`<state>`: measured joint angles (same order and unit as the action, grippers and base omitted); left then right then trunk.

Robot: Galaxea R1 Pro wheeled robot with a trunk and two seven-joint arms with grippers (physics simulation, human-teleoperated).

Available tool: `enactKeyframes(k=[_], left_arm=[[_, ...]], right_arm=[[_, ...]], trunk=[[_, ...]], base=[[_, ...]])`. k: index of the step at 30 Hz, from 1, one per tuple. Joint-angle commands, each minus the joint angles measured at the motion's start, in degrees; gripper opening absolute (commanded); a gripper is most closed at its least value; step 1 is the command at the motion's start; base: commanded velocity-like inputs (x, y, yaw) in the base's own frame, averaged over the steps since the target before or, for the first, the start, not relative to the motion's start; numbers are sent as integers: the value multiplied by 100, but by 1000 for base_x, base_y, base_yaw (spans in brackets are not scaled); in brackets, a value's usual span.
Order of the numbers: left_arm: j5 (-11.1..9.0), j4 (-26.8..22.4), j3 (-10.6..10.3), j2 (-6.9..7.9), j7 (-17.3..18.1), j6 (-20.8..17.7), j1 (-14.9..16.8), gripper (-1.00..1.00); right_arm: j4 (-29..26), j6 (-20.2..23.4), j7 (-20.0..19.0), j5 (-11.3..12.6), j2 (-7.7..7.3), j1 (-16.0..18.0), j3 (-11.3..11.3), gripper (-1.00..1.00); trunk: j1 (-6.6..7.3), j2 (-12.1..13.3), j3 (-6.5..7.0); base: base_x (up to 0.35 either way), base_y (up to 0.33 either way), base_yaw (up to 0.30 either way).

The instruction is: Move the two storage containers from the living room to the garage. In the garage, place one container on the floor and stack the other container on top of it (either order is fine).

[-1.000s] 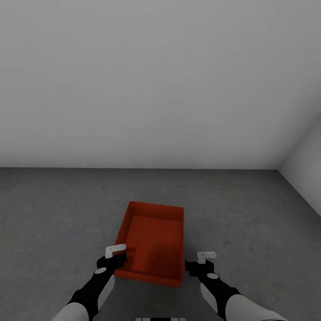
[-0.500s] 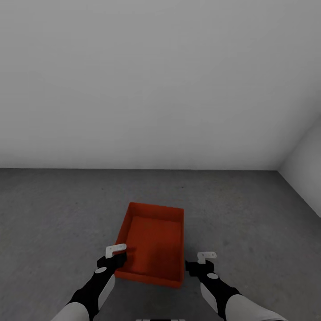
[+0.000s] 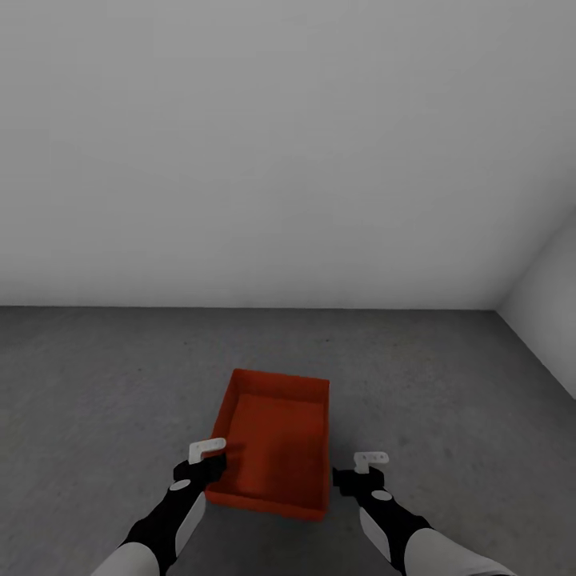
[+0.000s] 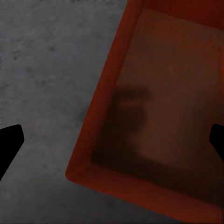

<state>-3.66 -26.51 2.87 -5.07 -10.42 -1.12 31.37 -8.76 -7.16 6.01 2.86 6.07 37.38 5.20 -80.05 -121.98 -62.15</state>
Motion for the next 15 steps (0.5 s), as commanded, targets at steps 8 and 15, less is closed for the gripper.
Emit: enactKeyframes(k=[8,15], left_arm=[[-39,-35,4,0,-2,-3,0,100],[-41,16,-5,19,3,-2,0,100]], right_arm=[[6,-24,-11,34,-2,2,45,100],[13,-18,-10,39,8,1,51,100]], trunk=[[177,321,140],[331,602,266]], base=[[0,0,0],[0,0,0]])
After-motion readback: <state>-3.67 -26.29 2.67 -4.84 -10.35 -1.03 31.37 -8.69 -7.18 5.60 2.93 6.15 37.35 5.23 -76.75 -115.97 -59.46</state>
